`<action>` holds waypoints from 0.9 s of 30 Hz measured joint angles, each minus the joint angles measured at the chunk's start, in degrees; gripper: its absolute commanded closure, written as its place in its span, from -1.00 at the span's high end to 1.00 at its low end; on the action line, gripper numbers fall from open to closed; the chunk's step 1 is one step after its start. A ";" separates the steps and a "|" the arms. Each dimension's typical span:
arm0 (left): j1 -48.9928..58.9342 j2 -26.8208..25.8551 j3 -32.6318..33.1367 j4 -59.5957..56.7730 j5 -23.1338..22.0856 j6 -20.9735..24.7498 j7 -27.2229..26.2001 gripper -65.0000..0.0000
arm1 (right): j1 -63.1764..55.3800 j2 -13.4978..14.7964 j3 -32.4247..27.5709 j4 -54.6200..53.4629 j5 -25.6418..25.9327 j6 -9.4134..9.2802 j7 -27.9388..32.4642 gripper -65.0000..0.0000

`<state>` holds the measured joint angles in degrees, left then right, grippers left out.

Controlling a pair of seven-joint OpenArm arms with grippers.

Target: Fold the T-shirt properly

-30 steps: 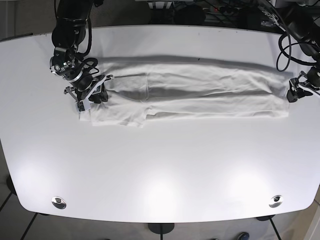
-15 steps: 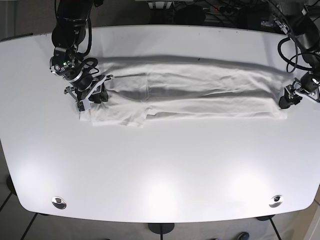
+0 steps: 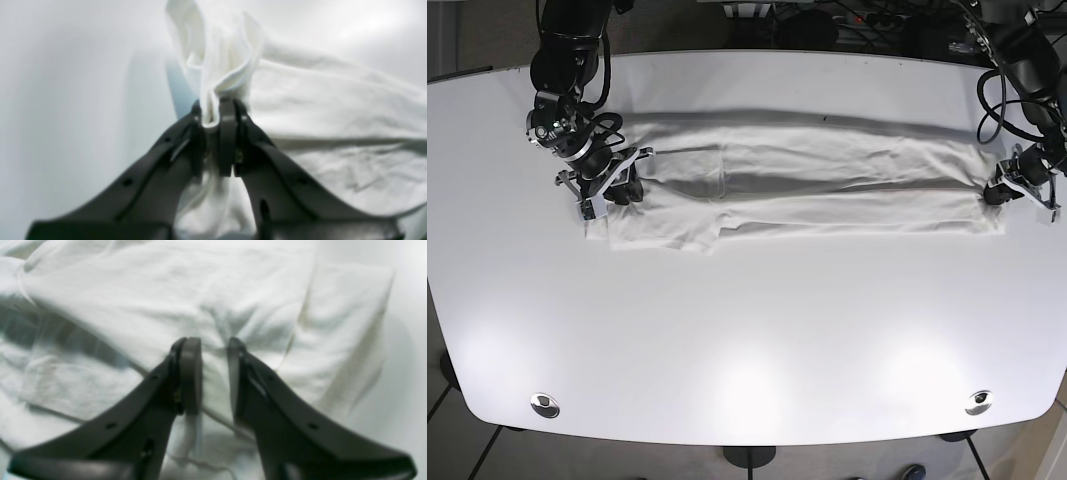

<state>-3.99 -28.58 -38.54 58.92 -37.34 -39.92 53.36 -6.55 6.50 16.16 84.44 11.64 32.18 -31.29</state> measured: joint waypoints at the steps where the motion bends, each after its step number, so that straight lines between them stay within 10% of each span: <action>1: 1.16 0.90 -1.38 3.58 0.02 0.02 0.33 -0.91 | 0.00 0.02 0.00 0.00 0.04 0.02 0.02 -0.58; 9: 7.72 16.11 -1.86 34.91 0.42 0.15 10.56 -0.91 | -0.13 -0.02 -0.04 0.00 0.20 0.02 0.04 -0.58; 17: 7.04 28.11 10.64 40.74 0.74 0.02 12.52 -0.90 | -0.13 -1.11 0.09 0.15 0.13 -0.04 0.20 -0.58; 27: 2.73 28.20 20.41 35.69 1.01 1.77 9.31 -0.65 | -0.15 -1.29 0.07 0.17 -0.04 -0.04 0.20 -0.58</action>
<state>-1.26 -0.38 -18.13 94.61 -36.34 -38.15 62.67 -6.70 5.21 16.23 84.62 11.60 32.14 -31.09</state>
